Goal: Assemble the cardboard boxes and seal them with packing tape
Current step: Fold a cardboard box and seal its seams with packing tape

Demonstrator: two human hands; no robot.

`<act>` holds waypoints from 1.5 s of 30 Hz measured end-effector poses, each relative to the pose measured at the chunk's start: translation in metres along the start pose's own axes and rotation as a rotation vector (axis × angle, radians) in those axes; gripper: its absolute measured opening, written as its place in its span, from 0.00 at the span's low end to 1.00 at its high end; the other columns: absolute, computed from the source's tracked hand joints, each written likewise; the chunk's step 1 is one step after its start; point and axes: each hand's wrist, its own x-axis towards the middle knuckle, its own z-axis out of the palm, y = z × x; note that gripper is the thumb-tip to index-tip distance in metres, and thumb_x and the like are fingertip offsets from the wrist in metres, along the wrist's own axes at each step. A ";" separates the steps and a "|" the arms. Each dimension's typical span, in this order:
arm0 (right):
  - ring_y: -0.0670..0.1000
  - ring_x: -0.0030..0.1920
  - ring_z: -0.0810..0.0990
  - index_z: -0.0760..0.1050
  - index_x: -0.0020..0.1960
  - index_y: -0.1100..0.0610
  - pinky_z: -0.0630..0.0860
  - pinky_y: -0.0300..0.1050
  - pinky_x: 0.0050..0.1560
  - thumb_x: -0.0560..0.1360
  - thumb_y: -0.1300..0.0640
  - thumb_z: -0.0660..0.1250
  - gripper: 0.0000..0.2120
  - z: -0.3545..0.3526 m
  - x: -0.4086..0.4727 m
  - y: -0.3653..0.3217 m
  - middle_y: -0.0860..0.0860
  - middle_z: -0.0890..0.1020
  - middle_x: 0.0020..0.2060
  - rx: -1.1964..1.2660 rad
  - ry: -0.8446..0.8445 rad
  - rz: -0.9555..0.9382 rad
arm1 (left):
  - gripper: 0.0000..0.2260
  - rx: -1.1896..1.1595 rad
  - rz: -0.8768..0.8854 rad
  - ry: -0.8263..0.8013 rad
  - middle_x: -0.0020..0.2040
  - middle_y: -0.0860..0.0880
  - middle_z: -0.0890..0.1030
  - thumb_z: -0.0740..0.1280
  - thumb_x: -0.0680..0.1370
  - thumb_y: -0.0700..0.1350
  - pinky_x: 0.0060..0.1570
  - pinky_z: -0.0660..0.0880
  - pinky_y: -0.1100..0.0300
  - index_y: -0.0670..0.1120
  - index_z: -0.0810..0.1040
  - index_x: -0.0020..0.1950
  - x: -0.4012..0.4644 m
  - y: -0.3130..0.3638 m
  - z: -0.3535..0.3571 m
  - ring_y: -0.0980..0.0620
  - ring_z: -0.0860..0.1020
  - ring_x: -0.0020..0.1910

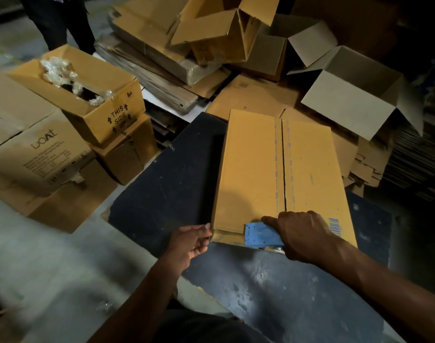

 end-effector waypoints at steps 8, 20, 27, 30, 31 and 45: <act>0.56 0.56 0.83 0.63 0.75 0.44 0.75 0.48 0.48 0.75 0.51 0.69 0.31 -0.007 0.003 -0.006 0.49 0.79 0.58 -0.039 -0.048 0.019 | 0.10 0.091 -0.059 -0.049 0.44 0.47 0.86 0.77 0.76 0.45 0.31 0.69 0.64 0.42 0.86 0.54 0.010 0.003 -0.010 0.57 0.69 0.28; 0.55 0.56 0.83 0.62 0.76 0.43 0.79 0.48 0.50 0.74 0.48 0.70 0.33 -0.010 0.004 -0.006 0.49 0.80 0.59 -0.030 -0.043 0.008 | 0.15 0.075 -0.149 -0.015 0.56 0.50 0.87 0.80 0.74 0.51 0.40 0.74 0.60 0.44 0.86 0.56 0.006 0.005 -0.007 0.50 0.72 0.49; 0.55 0.56 0.83 0.63 0.76 0.43 0.79 0.47 0.50 0.74 0.48 0.69 0.32 -0.009 0.003 -0.005 0.49 0.80 0.58 -0.037 -0.047 0.005 | 0.26 0.218 -0.343 -0.017 0.51 0.47 0.76 0.79 0.68 0.65 0.35 0.69 0.60 0.48 0.84 0.55 0.009 -0.013 -0.016 0.52 0.66 0.42; 0.55 0.55 0.83 0.63 0.75 0.43 0.77 0.48 0.48 0.75 0.48 0.68 0.31 -0.009 0.003 -0.006 0.49 0.80 0.58 -0.035 -0.057 0.002 | 0.18 0.251 -0.337 0.030 0.48 0.50 0.76 0.76 0.74 0.63 0.32 0.62 0.62 0.50 0.83 0.54 0.018 -0.022 -0.014 0.55 0.64 0.35; 0.55 0.55 0.83 0.64 0.75 0.43 0.78 0.48 0.48 0.74 0.49 0.69 0.31 -0.009 0.003 -0.006 0.49 0.80 0.57 -0.033 -0.059 0.001 | 0.13 0.215 -0.306 0.075 0.48 0.50 0.77 0.75 0.77 0.58 0.31 0.60 0.62 0.50 0.82 0.53 0.021 -0.022 -0.013 0.55 0.64 0.34; 0.60 0.50 0.82 0.37 0.82 0.41 0.70 0.48 0.40 0.73 0.50 0.76 0.55 -0.002 0.002 -0.003 0.55 0.70 0.64 0.010 -0.033 -0.072 | 0.20 1.464 1.733 0.123 0.67 0.47 0.82 0.66 0.80 0.52 0.78 0.58 0.53 0.44 0.82 0.68 0.011 -0.027 0.021 0.48 0.79 0.69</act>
